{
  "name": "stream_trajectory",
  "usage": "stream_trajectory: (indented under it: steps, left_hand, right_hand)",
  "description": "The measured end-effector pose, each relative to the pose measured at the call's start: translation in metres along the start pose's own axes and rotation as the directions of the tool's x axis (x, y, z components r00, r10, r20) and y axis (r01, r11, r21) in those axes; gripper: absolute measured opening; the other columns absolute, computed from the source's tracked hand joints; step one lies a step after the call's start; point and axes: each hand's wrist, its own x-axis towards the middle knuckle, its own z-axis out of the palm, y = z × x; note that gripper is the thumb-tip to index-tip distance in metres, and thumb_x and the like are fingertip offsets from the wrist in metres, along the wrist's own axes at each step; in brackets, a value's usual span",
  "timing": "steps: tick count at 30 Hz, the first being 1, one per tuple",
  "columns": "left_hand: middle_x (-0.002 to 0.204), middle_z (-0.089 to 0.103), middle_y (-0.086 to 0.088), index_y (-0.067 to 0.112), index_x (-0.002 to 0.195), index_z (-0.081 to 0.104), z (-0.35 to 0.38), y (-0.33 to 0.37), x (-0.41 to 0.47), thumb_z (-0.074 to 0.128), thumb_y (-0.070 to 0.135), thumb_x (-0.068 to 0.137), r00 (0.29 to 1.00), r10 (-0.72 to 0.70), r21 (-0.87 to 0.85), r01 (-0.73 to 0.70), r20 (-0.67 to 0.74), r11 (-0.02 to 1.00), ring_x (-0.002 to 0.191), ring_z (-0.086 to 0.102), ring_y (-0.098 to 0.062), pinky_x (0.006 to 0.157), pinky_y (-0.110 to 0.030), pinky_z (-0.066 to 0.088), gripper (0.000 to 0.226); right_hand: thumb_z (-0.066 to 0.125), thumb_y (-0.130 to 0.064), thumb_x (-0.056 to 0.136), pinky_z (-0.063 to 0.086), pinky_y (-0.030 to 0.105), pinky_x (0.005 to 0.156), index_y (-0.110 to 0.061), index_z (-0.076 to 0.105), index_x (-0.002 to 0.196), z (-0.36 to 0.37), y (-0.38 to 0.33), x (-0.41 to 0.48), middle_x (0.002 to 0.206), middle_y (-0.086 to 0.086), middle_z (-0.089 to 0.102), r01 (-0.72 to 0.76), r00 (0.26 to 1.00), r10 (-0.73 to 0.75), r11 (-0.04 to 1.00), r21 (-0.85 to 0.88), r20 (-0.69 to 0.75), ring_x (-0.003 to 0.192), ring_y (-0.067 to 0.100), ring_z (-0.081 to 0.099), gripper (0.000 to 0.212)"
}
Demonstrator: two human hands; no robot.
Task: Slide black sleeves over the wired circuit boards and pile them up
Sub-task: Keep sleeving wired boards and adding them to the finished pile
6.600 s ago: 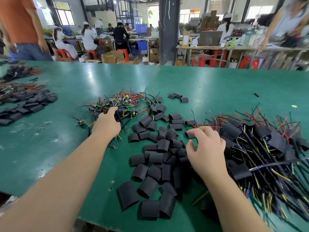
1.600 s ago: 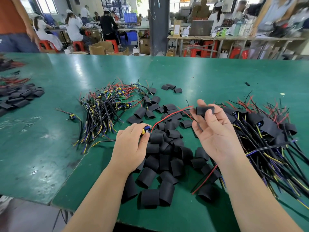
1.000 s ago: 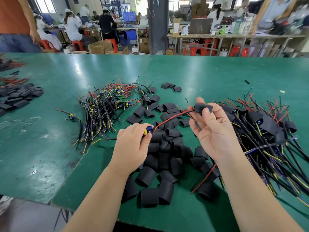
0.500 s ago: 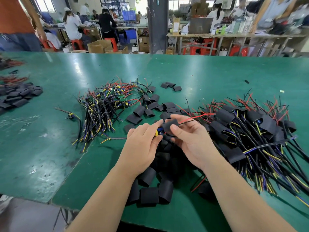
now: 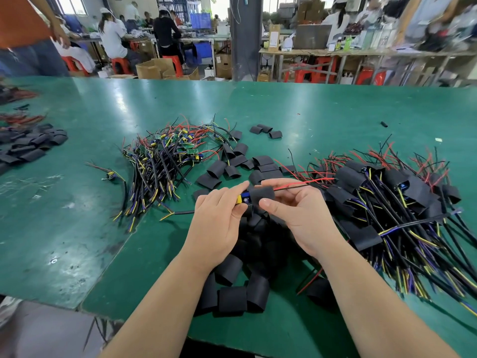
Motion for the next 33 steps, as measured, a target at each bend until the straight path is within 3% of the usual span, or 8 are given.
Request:
stream_trajectory:
  steps: [5,10,19,22,26,28,31,33]
  left_hand:
    - [0.099,0.062,0.003,0.011,0.127,0.058,0.001,0.001,0.000,0.043,0.018,0.096,1.000,-0.021,-0.025,0.020,-0.005,0.999,0.092,0.050,-0.015,0.083,-0.036,0.034,0.035]
    - [0.095,0.062,0.000,0.009,0.131,0.055,0.000,0.004,0.002,0.038,0.028,0.095,0.999,-0.013,-0.005,0.013,0.040,1.000,0.091,0.056,-0.024,0.082,-0.038,0.035,0.044]
    - [0.093,0.058,-0.002,0.004,0.144,0.034,0.001,0.005,0.002,0.029,0.031,0.095,0.997,0.017,0.016,-0.018,0.082,1.000,0.089,0.044,-0.017,0.083,-0.035,0.033,0.056]
    - [0.095,0.051,0.006,0.004,0.146,0.028,0.002,0.006,0.001,0.028,0.030,0.094,0.995,0.027,0.001,-0.027,0.092,1.000,0.091,0.043,-0.015,0.084,-0.035,0.031,0.058]
    - [0.097,0.042,0.009,0.003,0.147,0.020,0.004,0.004,0.000,0.027,0.029,0.092,0.995,0.033,-0.015,-0.031,0.092,0.999,0.091,0.041,-0.016,0.084,-0.034,0.029,0.062]
    - [0.097,0.047,0.005,0.001,0.147,0.020,0.006,0.004,0.000,0.028,0.026,0.093,0.997,0.016,-0.006,-0.016,0.072,1.000,0.090,0.041,-0.016,0.083,-0.034,0.029,0.060]
    - [0.094,0.048,0.005,-0.002,0.146,0.023,0.008,0.003,0.001,0.038,0.014,0.094,0.999,-0.013,0.007,0.012,0.033,1.000,0.088,0.041,-0.015,0.081,-0.033,0.030,0.056]
    - [0.093,0.042,0.009,-0.003,0.145,0.024,0.008,0.002,0.001,0.037,0.015,0.095,1.000,-0.001,0.006,0.001,0.026,1.000,0.087,0.040,-0.015,0.081,-0.033,0.030,0.056]
  right_hand:
    - [0.074,0.006,0.076,0.054,0.019,0.077,-0.026,0.073,0.093,-0.004,-0.002,0.000,0.092,-0.006,0.076,0.046,0.999,-0.044,0.991,-0.128,0.016,0.089,0.011,0.071,0.037]
    - [0.076,-0.003,0.077,0.055,0.020,0.072,-0.038,0.074,0.084,-0.002,0.001,0.000,0.086,-0.011,0.075,0.028,1.000,-0.027,0.976,-0.215,0.009,0.082,0.006,0.071,0.036]
    - [0.068,0.006,0.080,0.053,0.019,0.066,-0.014,0.071,0.101,0.004,0.004,-0.003,0.080,0.002,0.076,-0.008,0.999,0.009,1.000,-0.003,0.053,0.072,0.013,0.071,0.029]
    - [0.066,0.004,0.083,0.054,0.020,0.066,-0.011,0.071,0.100,0.004,0.005,-0.003,0.082,-0.002,0.075,-0.005,0.998,0.008,0.999,-0.050,0.060,0.071,0.012,0.071,0.024]
    - [0.063,-0.008,0.090,0.050,0.021,0.088,-0.016,0.056,0.132,0.004,0.009,-0.001,0.112,-0.012,0.068,0.005,0.999,0.005,0.961,-0.276,0.036,0.092,0.001,0.062,0.044]
    - [0.060,-0.016,0.094,0.048,0.016,0.080,-0.027,0.040,0.143,0.006,0.011,-0.002,0.090,-0.013,0.067,0.002,1.000,0.008,0.948,-0.318,0.030,0.078,0.000,0.057,0.054]
    - [0.049,-0.022,0.100,0.053,0.031,0.076,-0.025,0.036,0.145,0.011,0.015,-0.002,0.077,-0.010,0.069,-0.089,0.995,0.094,0.981,-0.173,0.024,0.075,0.011,0.064,0.047]
    - [0.044,-0.024,0.102,0.052,0.040,0.072,-0.021,0.054,0.130,0.012,0.016,-0.001,0.093,-0.014,0.072,-0.114,0.993,0.117,0.982,-0.152,0.014,0.073,0.020,0.067,0.030]
